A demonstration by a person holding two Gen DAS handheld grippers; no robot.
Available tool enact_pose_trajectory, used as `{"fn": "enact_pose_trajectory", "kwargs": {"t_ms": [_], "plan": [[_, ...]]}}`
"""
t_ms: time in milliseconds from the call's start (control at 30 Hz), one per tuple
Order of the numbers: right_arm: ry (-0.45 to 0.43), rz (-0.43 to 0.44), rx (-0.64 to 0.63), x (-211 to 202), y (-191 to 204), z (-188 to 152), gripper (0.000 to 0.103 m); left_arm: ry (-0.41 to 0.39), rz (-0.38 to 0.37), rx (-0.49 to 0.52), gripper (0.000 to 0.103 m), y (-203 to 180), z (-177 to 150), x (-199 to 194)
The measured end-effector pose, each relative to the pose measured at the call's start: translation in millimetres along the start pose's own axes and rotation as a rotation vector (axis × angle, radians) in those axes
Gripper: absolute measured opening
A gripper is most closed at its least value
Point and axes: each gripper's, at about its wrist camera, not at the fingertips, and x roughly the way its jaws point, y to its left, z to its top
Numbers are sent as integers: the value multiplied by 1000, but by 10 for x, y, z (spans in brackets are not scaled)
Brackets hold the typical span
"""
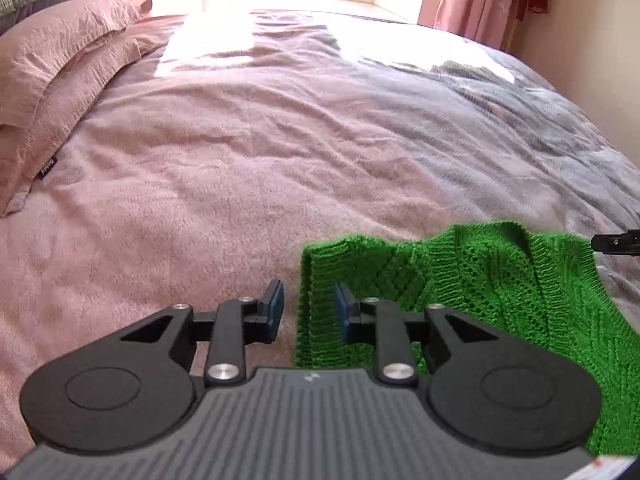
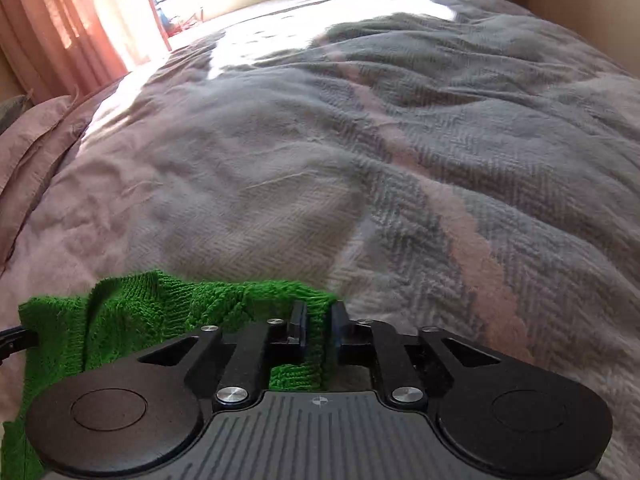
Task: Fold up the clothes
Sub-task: 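Grasp the vest hem with both grippers and pull it taut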
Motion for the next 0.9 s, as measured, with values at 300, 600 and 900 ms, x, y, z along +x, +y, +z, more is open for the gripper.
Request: {"fn": "enact_pose_trajectory", "kwargs": {"t_ms": [300, 600, 900], "plan": [[56, 70, -323, -375, 714, -727, 36, 57, -151, 235, 23, -482, -393, -11], [-39, 36, -288, 650, 597, -77, 36, 9, -49, 87, 11, -222, 219, 773], [-54, 79, -304, -494, 633, -354, 37, -14, -70, 47, 14, -214, -91, -208]]}}
